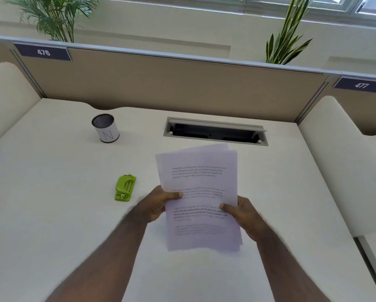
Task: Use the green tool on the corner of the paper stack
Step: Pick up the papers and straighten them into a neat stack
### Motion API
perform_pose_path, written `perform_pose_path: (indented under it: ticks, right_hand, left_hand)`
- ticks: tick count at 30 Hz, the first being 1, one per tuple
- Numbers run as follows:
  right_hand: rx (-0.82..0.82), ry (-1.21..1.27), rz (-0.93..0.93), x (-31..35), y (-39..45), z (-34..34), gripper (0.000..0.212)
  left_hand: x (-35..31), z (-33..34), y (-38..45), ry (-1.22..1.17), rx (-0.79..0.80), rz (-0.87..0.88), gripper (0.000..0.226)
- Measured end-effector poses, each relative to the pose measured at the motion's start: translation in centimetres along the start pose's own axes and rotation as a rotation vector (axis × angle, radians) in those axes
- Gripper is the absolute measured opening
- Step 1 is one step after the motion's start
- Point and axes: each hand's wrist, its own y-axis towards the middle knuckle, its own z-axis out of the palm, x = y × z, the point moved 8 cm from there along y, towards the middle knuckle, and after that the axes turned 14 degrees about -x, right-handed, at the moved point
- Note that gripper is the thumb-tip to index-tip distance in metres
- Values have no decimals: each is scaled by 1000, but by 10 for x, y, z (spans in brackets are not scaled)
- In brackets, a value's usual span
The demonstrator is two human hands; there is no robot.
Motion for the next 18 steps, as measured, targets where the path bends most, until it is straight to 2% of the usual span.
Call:
perform_pose_path:
  ticks: [2, 5, 8, 12, 18]
  right_hand:
    - [-44, 6, -63, 18, 0, 0, 27]
    - [-123, 53, -151, 42, 0, -4, 21]
    - [-127, 108, -239, 63, -3, -4, 22]
    - [-120, 128, -251, 61, -2, -6, 29]
    - [-102, 80, -222, 50, -3, 5, 36]
  left_hand:
    - [-27, 5, -5, 4, -2, 119, 36]
    - [-68, 12, -17, -6, 21, 274, 40]
    - [-95, 17, -26, 68, 18, 372, 39]
    - [-88, 15, -23, 198, -18, 378, 30]
    - [-69, 9, -20, 267, -70, 362, 33]
